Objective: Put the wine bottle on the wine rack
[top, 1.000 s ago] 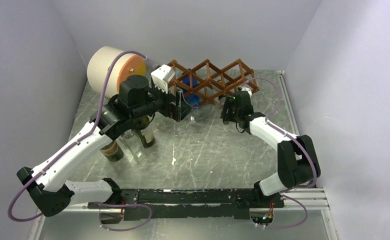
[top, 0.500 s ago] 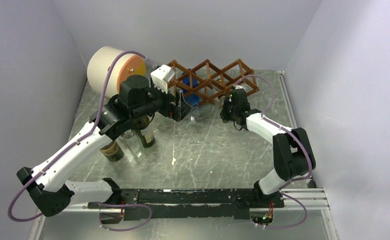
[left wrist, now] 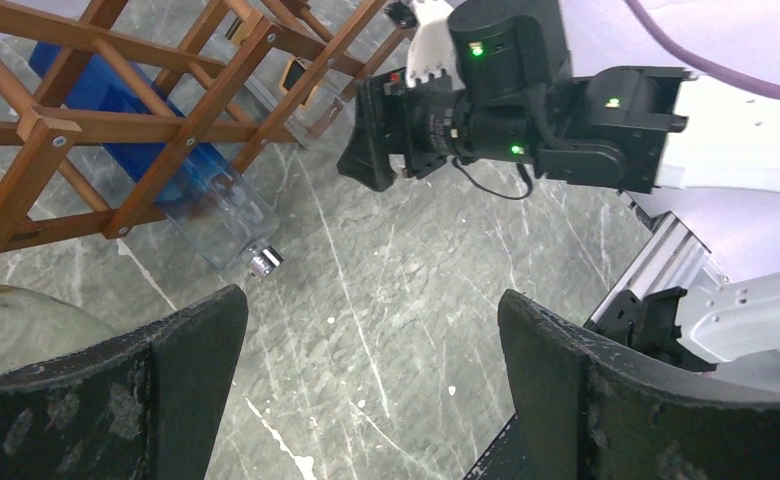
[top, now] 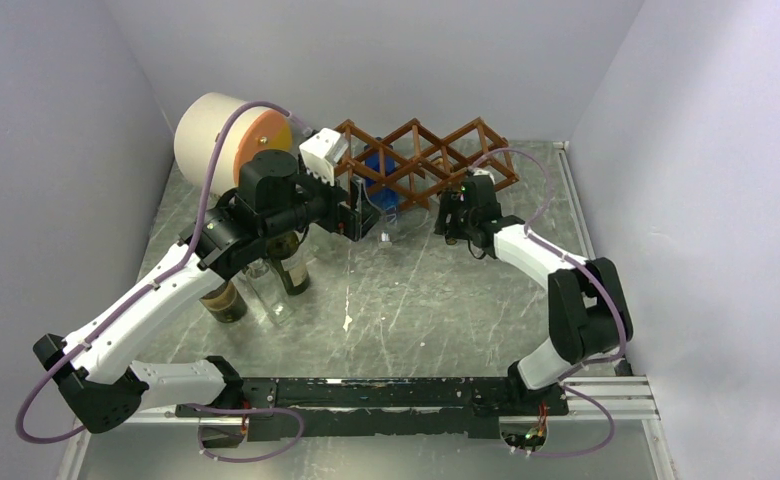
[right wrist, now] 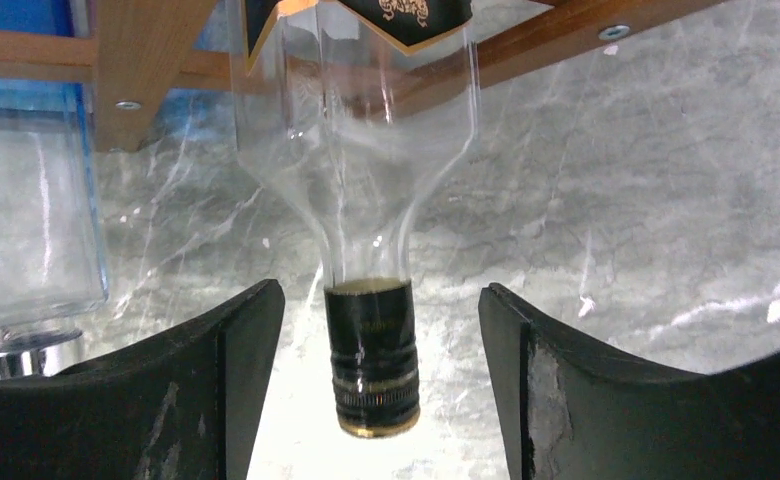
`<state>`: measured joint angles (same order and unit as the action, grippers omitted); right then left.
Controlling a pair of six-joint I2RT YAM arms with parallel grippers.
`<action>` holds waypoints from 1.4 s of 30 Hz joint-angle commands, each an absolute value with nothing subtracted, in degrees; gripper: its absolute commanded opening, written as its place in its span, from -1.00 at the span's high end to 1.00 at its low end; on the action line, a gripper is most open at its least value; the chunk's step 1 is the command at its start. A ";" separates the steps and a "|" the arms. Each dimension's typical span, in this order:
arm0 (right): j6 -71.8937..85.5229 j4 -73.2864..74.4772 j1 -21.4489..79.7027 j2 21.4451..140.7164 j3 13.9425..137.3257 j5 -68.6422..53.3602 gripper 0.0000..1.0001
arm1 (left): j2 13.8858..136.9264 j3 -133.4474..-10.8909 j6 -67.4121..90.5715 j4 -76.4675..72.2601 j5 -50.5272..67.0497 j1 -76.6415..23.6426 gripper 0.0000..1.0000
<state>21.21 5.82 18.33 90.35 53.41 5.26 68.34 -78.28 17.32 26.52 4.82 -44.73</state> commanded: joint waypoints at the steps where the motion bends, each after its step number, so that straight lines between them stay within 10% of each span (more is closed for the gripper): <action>1: 21.91 10.16 18.20 84.50 54.61 6.98 -0.53 | 67.33 -80.42 16.25 27.70 1.24 -44.60 -0.97; 16: 15.66 9.09 33.83 68.98 59.90 -2.36 -0.51 | 58.51 -79.38 11.45 25.79 -20.72 -44.61 -0.98; 42: 11.40 8.07 51.77 106.93 95.70 11.79 -0.46 | 45.77 -72.11 9.08 16.99 -21.95 -44.59 -0.98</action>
<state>13.78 7.09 51.59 104.07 92.38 6.17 45.65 -72.07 9.80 18.65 -20.53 -44.73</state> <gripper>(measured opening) 0.738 0.989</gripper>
